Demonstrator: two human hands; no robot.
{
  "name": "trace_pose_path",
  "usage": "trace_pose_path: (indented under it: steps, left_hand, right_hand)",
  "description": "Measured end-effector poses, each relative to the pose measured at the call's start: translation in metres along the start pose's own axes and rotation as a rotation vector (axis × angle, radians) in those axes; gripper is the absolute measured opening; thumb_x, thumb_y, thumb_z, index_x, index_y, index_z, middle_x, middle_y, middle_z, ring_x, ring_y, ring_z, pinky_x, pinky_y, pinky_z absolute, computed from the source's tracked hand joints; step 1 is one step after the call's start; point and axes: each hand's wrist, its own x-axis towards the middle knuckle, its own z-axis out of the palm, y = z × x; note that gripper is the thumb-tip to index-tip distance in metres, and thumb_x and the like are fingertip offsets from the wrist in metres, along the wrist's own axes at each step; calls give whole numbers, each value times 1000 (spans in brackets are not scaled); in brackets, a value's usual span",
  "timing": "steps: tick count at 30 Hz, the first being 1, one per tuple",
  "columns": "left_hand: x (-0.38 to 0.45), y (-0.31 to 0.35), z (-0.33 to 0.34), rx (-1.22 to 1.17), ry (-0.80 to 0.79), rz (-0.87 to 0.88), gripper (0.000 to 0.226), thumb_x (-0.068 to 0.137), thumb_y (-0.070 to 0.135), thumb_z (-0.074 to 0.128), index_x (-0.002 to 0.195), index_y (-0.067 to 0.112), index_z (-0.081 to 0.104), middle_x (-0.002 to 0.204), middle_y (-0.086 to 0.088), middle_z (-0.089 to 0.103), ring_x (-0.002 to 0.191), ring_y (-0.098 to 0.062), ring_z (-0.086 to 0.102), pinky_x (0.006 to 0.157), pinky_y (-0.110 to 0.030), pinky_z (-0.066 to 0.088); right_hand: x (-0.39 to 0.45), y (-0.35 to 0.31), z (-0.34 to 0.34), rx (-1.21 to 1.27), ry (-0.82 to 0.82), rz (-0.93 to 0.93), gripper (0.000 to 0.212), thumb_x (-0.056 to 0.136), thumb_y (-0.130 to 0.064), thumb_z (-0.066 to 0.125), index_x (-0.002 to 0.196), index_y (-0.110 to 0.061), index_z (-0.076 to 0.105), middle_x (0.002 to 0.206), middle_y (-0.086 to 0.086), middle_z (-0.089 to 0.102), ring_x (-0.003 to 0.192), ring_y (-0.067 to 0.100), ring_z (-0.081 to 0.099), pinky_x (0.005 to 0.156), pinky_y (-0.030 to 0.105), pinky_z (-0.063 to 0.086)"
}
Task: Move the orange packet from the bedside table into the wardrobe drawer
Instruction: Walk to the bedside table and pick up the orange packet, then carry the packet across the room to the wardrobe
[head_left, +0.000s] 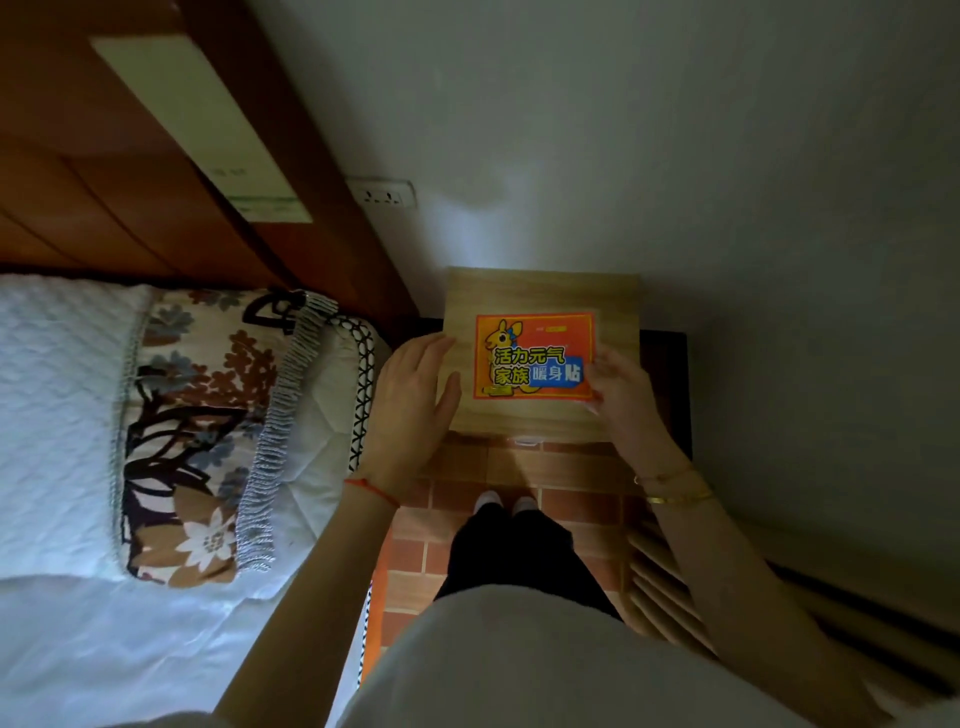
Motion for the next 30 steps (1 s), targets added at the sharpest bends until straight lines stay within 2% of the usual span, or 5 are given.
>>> trace_pose_path:
  steps: [8, 14, 18, 25, 30]
  left_hand:
    - [-45, 19, -53, 17, 60, 5, 41, 92, 27, 48, 127, 8, 57, 126, -9, 59, 117, -26, 54, 102, -37, 43]
    - [-83, 14, -71, 8, 109, -43, 39, 91, 25, 50, 126, 10, 57, 127, -8, 59, 118, -25, 54, 100, -42, 45]
    - [-108, 16, -84, 49, 149, -89, 40, 90, 22, 52, 128, 9, 56, 128, -10, 59, 119, -26, 53, 100, -44, 45]
    - [-170, 35, -94, 102, 282, -229, 41, 94, 31, 46, 128, 11, 55, 128, -8, 58, 119, -26, 53, 100, -42, 44]
    - [-231, 76, -78, 111, 389, -414, 44, 94, 38, 42, 127, 13, 56, 127, -6, 59, 117, -26, 53, 98, -40, 45]
  right_hand:
    - [-66, -11, 14, -14, -20, -89, 29, 98, -10, 47, 125, -11, 58, 118, 7, 69, 105, 22, 68, 97, 47, 53]
    - [-87, -9, 25, 13, -79, -143, 26, 98, -7, 46, 114, -17, 63, 108, 3, 72, 101, 22, 69, 97, 50, 52]
    - [-98, -11, 35, 28, -161, -204, 28, 98, -4, 44, 98, -24, 64, 88, -7, 76, 84, 9, 72, 86, 42, 56]
    - [-115, -7, 41, -46, -325, -238, 26, 97, -5, 46, 103, -23, 65, 100, 0, 74, 98, 21, 70, 94, 46, 53]
    - [-137, 7, 30, -138, -480, -220, 25, 97, -3, 46, 106, -18, 65, 87, -5, 76, 82, 7, 72, 78, 28, 58]
